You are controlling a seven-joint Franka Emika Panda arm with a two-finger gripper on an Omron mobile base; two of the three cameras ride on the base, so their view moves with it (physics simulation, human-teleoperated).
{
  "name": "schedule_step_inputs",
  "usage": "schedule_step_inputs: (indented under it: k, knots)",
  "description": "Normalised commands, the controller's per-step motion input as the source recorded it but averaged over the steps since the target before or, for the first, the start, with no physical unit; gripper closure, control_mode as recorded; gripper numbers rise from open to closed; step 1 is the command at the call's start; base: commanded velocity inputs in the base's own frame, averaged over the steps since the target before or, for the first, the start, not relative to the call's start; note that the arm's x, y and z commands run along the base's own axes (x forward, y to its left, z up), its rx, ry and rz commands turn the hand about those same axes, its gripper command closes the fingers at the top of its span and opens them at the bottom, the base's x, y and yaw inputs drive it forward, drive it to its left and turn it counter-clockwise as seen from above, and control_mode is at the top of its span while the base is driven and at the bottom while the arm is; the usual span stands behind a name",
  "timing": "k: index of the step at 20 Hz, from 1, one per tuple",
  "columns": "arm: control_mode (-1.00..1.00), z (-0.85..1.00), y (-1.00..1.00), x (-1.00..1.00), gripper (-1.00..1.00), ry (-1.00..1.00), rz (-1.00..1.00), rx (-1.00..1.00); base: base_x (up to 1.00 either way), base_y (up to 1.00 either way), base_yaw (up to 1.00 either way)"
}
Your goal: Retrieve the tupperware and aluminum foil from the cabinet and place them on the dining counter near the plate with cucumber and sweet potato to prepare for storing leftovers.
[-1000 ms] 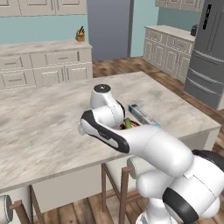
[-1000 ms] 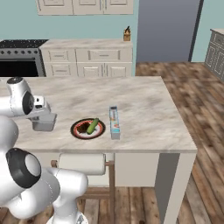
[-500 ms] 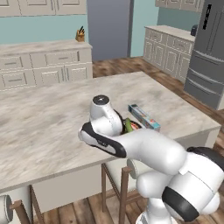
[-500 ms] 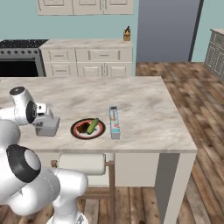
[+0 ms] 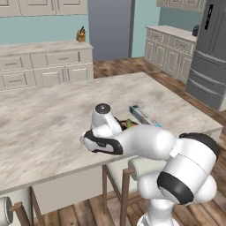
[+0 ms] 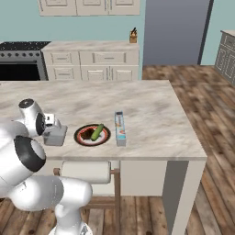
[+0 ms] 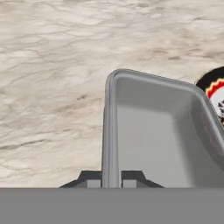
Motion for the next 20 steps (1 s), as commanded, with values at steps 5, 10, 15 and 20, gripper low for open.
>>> schedule_step_inputs:
  k: [5, 10, 15, 20]
  knots:
    - [-1.0, -0.29, 0.1, 0.39, 1.0, 0.0, 0.0, 0.0, 0.0, 0.0, 0.0]
    - [-1.0, -0.28, 0.11, 0.4, 1.0, 0.0, 0.0, 0.0, 0.0, 0.0, 0.0]
    - [-1.0, -0.27, 0.02, 0.45, 1.0, 0.0, 0.0, 0.0, 0.0, 0.0, 0.0]
    - [-1.0, -0.22, 0.06, 0.34, -1.0, 0.0, 0.0, 0.0, 0.0, 0.0, 0.0]
